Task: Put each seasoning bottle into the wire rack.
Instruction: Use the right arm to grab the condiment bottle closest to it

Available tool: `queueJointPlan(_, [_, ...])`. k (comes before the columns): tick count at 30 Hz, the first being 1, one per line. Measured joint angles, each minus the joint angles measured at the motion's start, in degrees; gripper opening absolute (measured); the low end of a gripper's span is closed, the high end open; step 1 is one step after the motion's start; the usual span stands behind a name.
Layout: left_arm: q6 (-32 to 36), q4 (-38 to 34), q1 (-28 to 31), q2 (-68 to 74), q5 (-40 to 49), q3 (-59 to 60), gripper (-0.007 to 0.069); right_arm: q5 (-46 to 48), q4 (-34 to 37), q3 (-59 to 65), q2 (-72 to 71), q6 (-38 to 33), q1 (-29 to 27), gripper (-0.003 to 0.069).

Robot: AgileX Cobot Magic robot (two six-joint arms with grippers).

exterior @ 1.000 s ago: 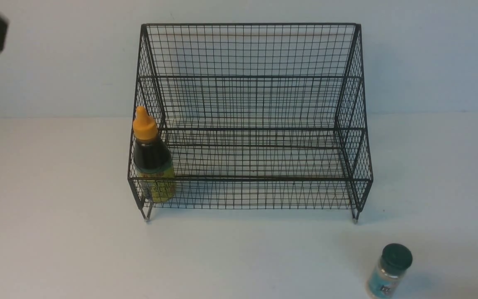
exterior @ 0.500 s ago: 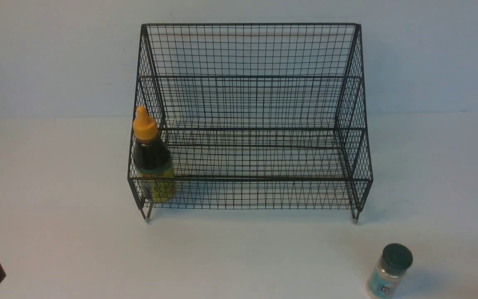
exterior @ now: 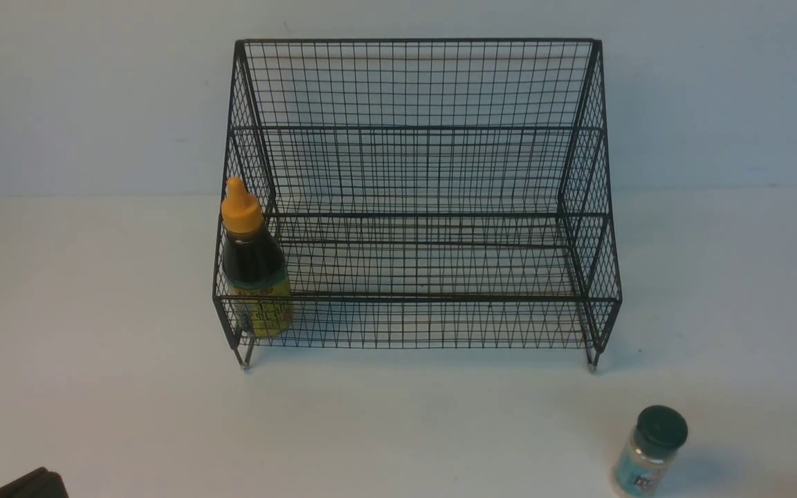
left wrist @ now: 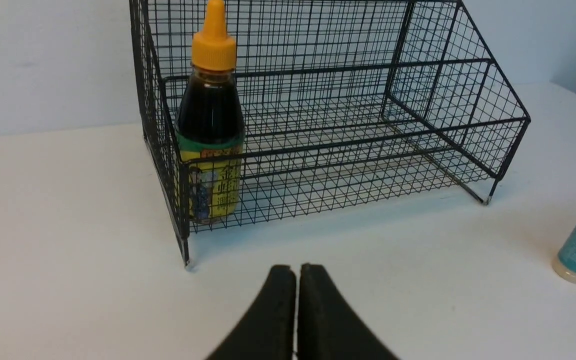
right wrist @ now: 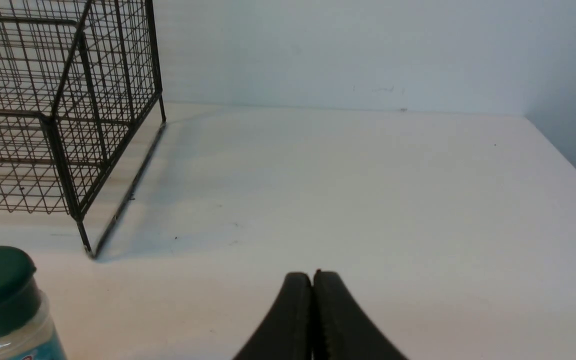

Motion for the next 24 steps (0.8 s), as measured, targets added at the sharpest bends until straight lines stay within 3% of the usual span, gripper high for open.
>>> queueJointPlan(4, [1.1,1.9,0.5,0.0,-3.7,4.1,-0.0005,0.0,0.0,0.0,0.0,0.0,0.0,-0.0015])
queueJointPlan(9, [1.4,2.4,5.3,0.0,-9.0,8.0,-0.0005,0.0,0.0,0.0,0.0,0.0,0.0,-0.0015])
queueJointPlan(10, [1.5,3.0,9.1,-0.2,-10.3,9.7,-0.0005,0.0,0.0,0.0,0.0,0.0,0.0,-0.0015])
queueJointPlan(16, [1.6,8.0,18.2,-1.7,-10.8,13.1,-0.0005,0.0,0.0,0.0,0.0,0.0,0.0,-0.0015])
queueJointPlan(24, [1.6,9.8,19.6,-1.7,-6.6,13.2,-0.0005,0.0,0.0,0.0,0.0,0.0,0.0,-0.0015])
